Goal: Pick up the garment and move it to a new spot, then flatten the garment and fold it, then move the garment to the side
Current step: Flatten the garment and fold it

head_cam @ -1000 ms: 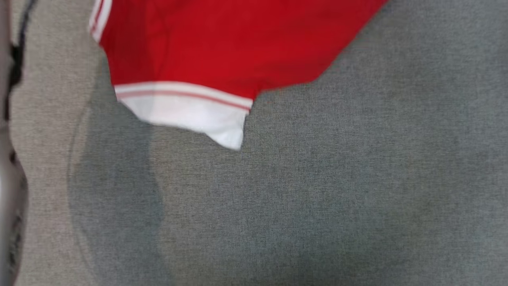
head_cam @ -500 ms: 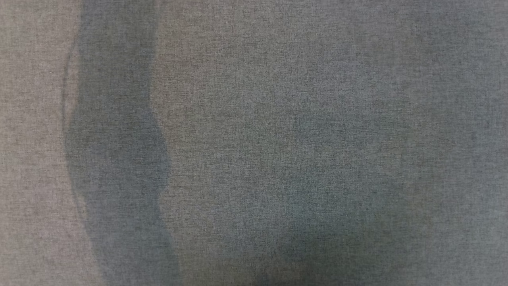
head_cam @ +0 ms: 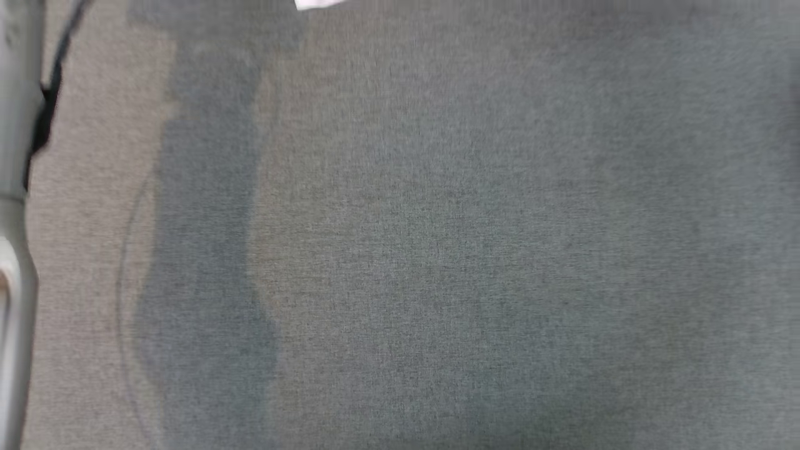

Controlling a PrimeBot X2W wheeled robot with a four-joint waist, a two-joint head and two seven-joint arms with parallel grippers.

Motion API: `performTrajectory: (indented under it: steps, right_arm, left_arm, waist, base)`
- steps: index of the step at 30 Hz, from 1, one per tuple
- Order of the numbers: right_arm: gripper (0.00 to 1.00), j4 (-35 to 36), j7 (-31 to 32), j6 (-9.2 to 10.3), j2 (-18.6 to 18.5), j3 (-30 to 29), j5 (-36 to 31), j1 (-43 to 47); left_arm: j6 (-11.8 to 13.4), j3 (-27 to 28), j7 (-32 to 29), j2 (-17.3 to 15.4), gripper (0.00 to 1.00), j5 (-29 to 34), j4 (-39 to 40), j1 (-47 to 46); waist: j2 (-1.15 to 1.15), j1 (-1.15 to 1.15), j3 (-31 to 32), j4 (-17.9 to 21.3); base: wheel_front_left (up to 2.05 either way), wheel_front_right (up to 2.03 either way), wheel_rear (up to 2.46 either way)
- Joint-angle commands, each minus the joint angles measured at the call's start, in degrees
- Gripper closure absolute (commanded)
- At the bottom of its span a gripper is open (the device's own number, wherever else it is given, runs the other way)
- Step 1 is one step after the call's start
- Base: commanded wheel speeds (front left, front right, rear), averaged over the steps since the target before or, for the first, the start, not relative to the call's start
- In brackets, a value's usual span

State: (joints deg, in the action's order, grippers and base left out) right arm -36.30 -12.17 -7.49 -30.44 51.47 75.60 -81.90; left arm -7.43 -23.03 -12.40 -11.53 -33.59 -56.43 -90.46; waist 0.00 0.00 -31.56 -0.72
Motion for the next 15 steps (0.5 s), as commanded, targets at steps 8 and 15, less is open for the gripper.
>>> performTrajectory:
  steps: [8,15]
  right_arm:
    - [1.0,4.5,6.1,-0.01,-2.2,13.8,1.5,14.9]
    - [1.0,8.4,12.6,-0.01,-4.9,20.0,3.9,22.7]
  left_arm:
    - [0.0,-9.8,-21.3,-10.0,1.0,-16.9,13.7,23.0]
    - [0.0,-13.0,-33.9,-18.4,1.0,-24.9,26.0,39.6]
  waist:
    - [0.0,0.0,18.0,0.9]
    - [0.0,0.0,24.9,1.0]
  base:
    - [0.0,0.0,0.0]
    - [0.0,0.0,0.0]
